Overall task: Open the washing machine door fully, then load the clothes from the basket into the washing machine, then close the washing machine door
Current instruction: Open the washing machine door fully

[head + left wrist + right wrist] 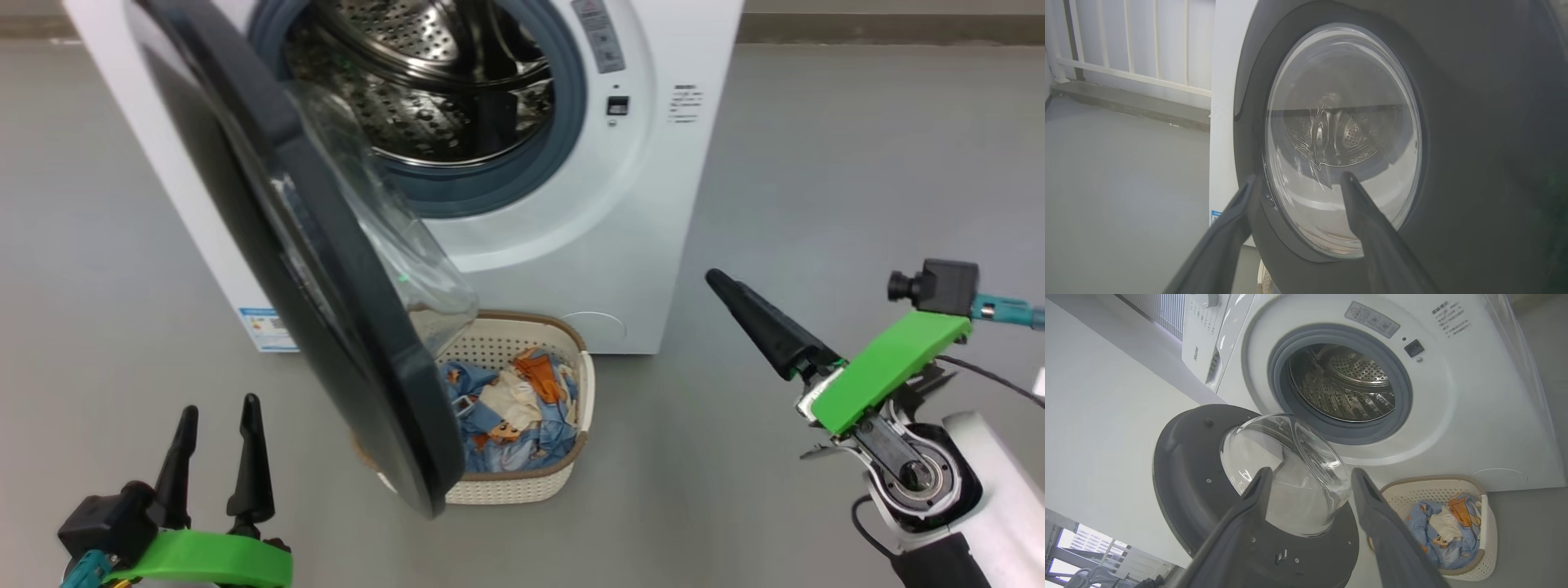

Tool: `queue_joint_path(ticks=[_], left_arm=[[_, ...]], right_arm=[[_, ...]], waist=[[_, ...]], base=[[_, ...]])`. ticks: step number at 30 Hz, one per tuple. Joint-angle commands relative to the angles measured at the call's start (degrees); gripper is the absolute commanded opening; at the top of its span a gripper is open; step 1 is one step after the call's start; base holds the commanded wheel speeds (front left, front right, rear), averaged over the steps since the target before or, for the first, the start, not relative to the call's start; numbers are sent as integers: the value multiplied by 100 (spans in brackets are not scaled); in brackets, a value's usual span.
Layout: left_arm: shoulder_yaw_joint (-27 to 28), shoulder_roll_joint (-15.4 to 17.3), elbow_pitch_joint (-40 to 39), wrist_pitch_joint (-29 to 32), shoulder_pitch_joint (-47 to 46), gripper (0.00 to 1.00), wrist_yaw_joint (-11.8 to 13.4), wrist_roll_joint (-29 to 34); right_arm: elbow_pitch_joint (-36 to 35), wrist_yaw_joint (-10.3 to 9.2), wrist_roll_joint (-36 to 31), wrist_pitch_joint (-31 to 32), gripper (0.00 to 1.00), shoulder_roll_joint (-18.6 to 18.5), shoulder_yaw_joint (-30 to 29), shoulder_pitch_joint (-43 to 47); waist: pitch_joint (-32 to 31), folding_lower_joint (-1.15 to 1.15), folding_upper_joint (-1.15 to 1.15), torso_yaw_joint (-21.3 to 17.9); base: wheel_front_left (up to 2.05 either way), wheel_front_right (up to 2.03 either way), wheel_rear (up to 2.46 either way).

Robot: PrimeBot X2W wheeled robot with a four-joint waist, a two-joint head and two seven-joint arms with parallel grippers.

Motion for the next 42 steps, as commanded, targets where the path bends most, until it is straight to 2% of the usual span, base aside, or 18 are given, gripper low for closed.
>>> queue_joint_path(ticks=[1, 14, 20, 31, 42], left_arm=[[211, 88, -182, -37, -63, 100, -20, 93], [278, 69, -264, -37, 26, 100, -20, 136], [309, 59, -273, -37, 80, 100, -20, 147], [304, 2, -298, -37, 164, 100, -20, 156], [274, -7, -288, -37, 169, 100, -20, 171]], right_arm=[[-187, 33, -140, -108, 100, -89, 87, -3], [-101, 33, -1525, -1908, 100, -632, 358, 479], [196, 33, -2159, -2597, 100, -840, 422, 688], [1096, 33, -3226, -3025, 100, -619, 112, 812], [1212, 33, -3682, -3095, 100, -440, -198, 848]], waist=[[-10, 0, 0, -118], [17, 0, 0, -368], [-29, 0, 0, -444], [-111, 0, 0, -527], [-121, 0, 0, -546]], base=[[0, 0, 0], [0, 0, 0], [0, 0, 0], [0, 0, 0], [0, 0, 0]])
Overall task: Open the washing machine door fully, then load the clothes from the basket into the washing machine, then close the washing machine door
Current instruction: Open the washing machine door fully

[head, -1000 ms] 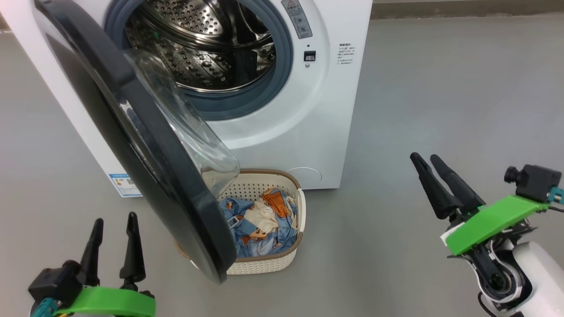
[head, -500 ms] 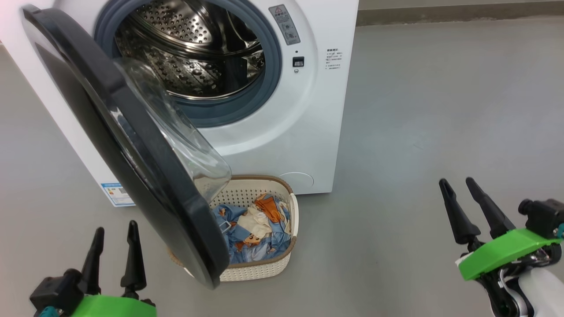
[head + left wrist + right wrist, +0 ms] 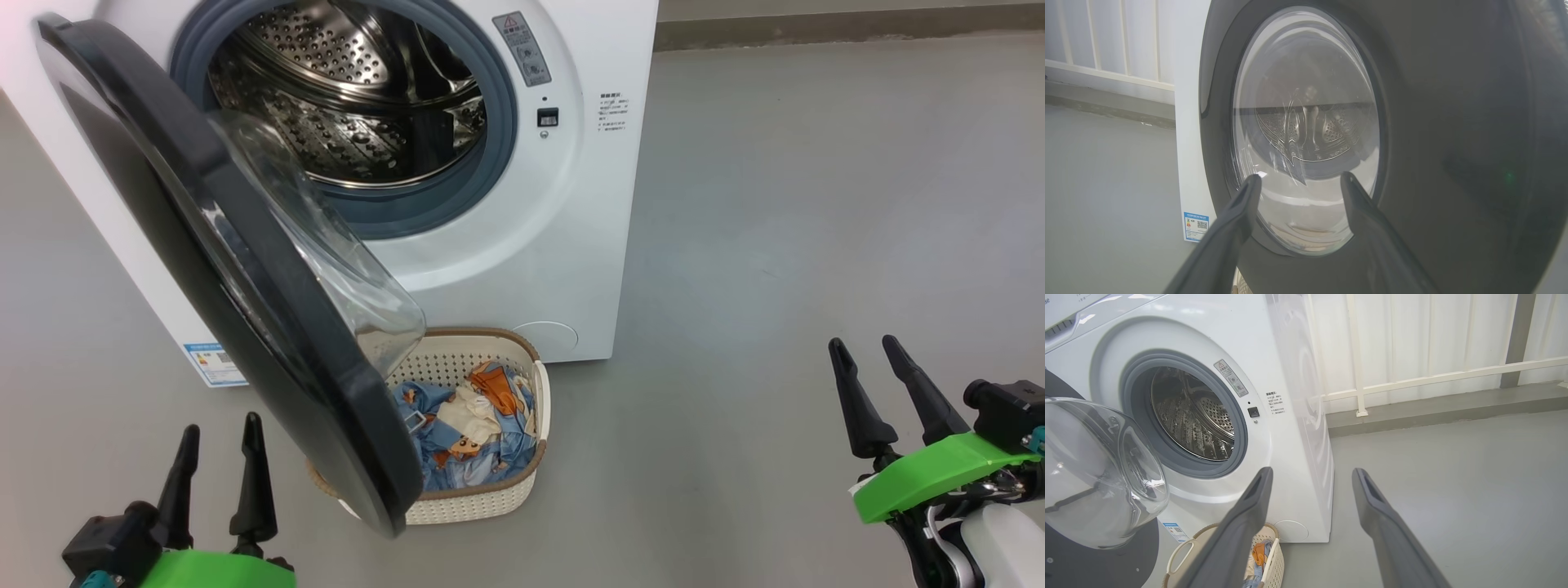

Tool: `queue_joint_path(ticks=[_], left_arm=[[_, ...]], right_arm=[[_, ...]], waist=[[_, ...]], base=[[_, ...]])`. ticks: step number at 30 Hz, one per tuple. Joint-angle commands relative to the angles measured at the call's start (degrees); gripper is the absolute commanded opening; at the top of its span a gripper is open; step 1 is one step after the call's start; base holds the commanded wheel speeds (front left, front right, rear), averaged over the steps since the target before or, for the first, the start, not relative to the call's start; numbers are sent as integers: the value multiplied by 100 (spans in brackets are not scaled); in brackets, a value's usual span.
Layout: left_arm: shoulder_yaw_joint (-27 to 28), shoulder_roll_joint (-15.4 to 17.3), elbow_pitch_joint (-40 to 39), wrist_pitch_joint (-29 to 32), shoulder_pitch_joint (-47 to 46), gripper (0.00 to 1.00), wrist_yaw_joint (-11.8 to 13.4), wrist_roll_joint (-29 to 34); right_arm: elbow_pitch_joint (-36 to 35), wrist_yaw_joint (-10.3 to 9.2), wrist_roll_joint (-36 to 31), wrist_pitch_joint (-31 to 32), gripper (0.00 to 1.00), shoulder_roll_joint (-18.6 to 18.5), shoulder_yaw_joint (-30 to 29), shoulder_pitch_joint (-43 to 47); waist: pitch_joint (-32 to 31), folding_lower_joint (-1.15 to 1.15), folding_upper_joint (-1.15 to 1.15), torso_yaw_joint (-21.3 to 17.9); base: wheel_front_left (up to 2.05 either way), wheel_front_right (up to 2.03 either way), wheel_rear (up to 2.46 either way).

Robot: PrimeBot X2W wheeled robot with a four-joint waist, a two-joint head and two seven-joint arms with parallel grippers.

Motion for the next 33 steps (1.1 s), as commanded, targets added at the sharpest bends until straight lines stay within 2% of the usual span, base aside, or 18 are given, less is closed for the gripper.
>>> queue_joint_path(ticks=[1, 33], left_arm=[[159, 108, -149, -37, -87, 100, -20, 34], [190, 87, -83, -37, -204, 100, -20, 211]], right_arm=[[-111, 33, -42, -72, 100, -60, 38, 26], [-118, 33, -191, -76, 100, 38, 17, 7]], waist=[[-2, 0, 0, 2], [4, 0, 0, 46]], base=[[0, 0, 0], [0, 0, 0]])
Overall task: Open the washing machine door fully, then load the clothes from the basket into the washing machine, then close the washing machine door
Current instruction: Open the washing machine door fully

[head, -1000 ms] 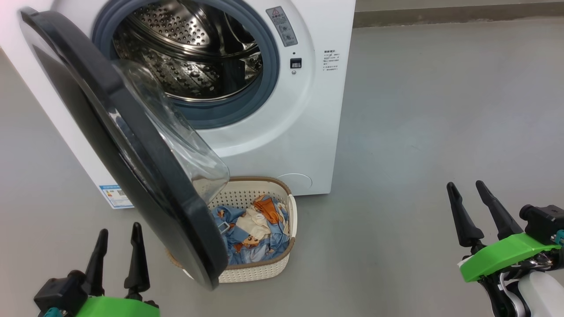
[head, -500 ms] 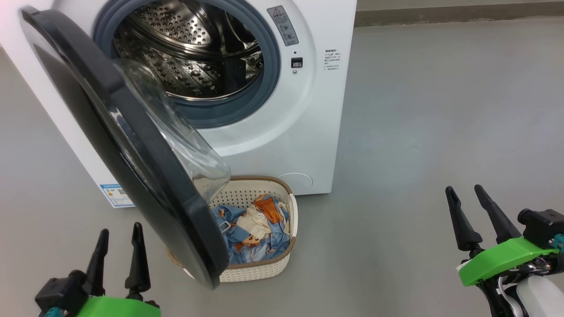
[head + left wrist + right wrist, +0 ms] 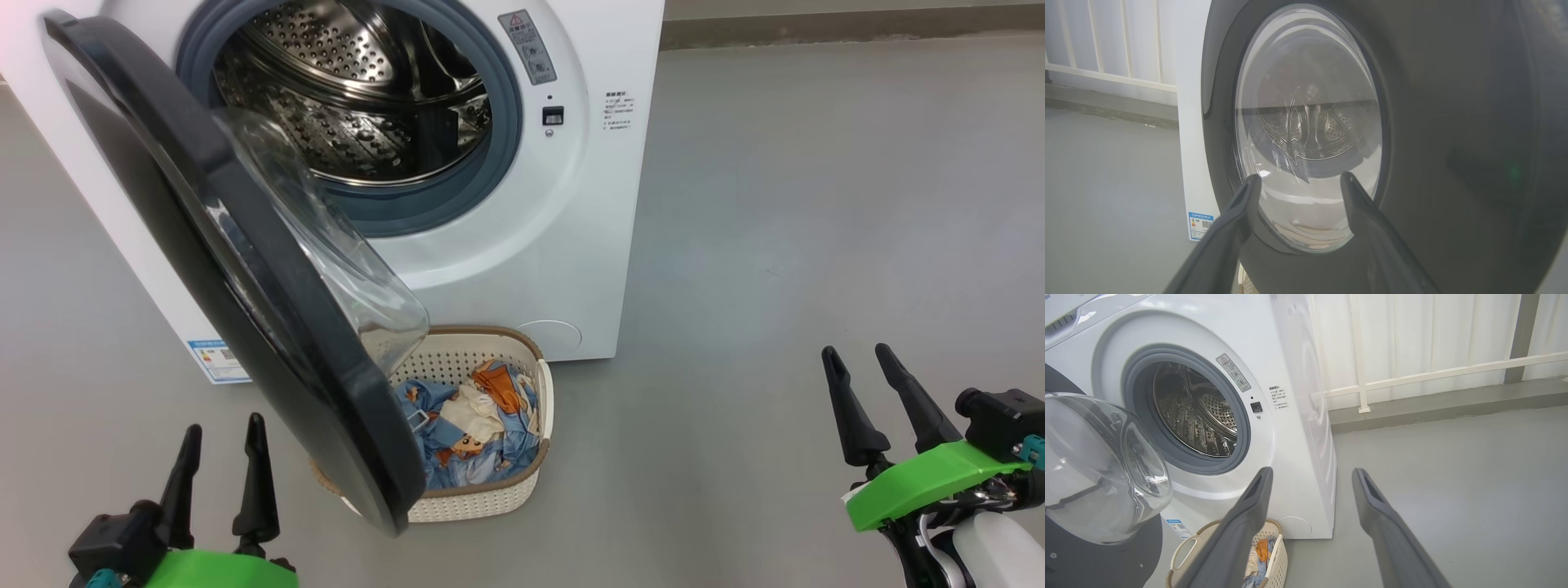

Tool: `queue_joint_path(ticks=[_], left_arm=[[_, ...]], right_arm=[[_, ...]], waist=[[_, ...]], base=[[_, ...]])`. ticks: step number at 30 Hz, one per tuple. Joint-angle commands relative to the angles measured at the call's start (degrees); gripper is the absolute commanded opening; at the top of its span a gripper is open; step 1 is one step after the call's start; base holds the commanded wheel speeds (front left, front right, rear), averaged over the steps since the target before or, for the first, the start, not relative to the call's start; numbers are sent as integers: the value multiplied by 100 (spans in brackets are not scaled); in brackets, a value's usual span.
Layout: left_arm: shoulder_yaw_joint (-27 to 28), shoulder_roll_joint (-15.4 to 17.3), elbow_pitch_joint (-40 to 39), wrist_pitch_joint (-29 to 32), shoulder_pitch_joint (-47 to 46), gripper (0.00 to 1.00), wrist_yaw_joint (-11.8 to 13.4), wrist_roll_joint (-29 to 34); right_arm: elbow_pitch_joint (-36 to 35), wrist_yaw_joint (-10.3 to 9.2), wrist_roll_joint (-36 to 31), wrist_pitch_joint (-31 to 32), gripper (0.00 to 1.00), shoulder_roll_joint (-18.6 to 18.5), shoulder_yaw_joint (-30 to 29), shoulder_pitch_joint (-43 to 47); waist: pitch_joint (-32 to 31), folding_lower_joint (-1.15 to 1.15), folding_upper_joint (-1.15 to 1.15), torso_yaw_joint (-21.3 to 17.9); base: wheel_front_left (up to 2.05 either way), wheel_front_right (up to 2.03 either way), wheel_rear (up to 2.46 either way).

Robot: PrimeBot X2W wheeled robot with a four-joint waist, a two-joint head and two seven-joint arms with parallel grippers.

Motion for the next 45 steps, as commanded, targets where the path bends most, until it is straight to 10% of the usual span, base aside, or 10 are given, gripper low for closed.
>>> queue_joint_path(ticks=[1, 19, 20, 22, 45], left_arm=[[188, 100, -106, -37, -198, 100, -20, 98], [200, 143, -140, -37, -246, 100, -12, 377], [205, 141, -162, -37, -255, 82, -12, 371], [213, 135, -211, -37, -264, 0, -13, 352], [-465, -51, -2906, -19, -279, 0, -19, 379]], right_arm=[[-114, 33, -91, -72, 100, -85, 74, -80], [-106, 33, -170, -72, 100, -3, 11, -77], [-108, 33, -174, -72, 100, 1, 2, -76], [-111, 33, -182, -72, 100, 9, -15, -70], [-114, 33, -187, -72, 100, 97, -62, -25]], waist=[[5, 0, 0, -3], [27, 0, 0, -42], [28, 0, 0, -39], [25, 0, 0, -34], [-4, 0, 0, 3]], base=[[0, 0, 0], [0, 0, 0], [0, 0, 0], [0, 0, 0], [0, 0, 0]])
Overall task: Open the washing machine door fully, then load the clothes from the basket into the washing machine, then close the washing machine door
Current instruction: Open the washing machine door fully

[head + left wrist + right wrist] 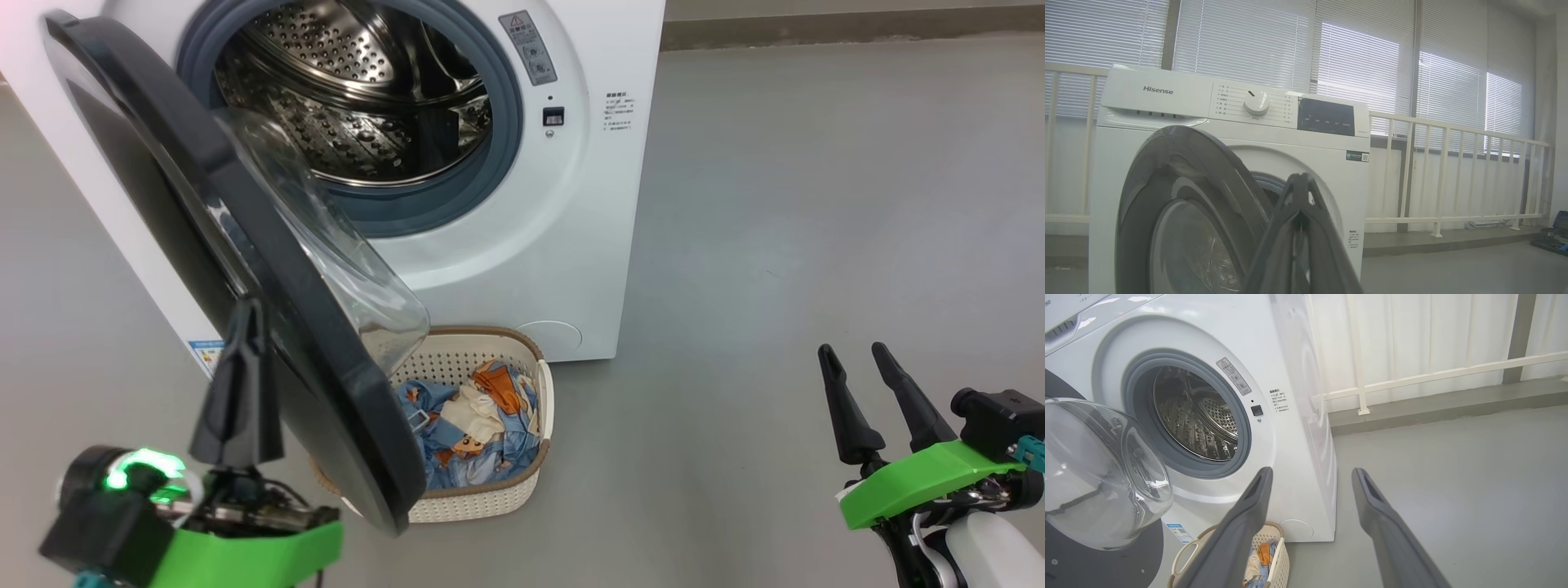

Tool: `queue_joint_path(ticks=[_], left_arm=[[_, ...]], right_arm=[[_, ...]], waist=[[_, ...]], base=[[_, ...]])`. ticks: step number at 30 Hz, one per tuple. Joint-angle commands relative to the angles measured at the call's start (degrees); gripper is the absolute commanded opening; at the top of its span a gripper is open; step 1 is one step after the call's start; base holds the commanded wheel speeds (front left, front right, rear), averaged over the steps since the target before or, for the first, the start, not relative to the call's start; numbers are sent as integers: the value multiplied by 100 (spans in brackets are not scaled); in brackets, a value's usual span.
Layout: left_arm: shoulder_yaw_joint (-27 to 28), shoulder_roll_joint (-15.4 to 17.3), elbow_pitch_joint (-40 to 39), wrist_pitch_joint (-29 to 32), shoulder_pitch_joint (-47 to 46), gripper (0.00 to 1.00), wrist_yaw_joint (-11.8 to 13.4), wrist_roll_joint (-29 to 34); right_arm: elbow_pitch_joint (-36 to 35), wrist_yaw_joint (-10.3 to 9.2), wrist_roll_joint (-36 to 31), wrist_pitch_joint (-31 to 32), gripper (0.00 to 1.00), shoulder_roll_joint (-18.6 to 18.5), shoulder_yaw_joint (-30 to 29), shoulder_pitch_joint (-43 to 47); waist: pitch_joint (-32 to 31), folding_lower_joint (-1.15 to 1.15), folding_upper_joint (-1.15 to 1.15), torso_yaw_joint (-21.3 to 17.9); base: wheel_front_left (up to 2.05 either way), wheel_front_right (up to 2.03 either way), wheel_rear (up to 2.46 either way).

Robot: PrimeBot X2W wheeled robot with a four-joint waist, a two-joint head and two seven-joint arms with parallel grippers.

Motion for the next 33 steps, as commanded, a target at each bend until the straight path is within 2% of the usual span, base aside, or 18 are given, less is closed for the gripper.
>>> queue_joint_path(ticks=[1, 9, 14, 23, 33], left_arm=[[-38, 23, -305, 13, -229, 0, -20, -12], [-801, 0, -362, 390, -213, 0, -20, -181], [-1151, -23, 144, 635, -129, 0, -15, -352], [-1253, -12, 1203, 633, -264, 0, -17, -586], [-1098, 18, 1688, 521, -418, 0, 101, -702]], right_arm=[[-121, 33, -72, -71, 100, -57, 59, -25], [-116, 33, -72, -71, 100, -15, 104, -47], [-129, 33, -74, -71, 100, 7, 132, -84], [-133, 33, -87, -71, 100, 34, 151, -155], [-97, 33, -80, -71, 100, 62, 170, -166]], waist=[[3, 0, 0, -4], [29, 0, 0, -57], [106, 0, 0, -136], [240, 0, 0, -266], [234, 0, 0, -322]], base=[[0, 0, 0], [0, 0, 0], [0, 0, 0], [0, 0, 0], [0, 0, 0]])
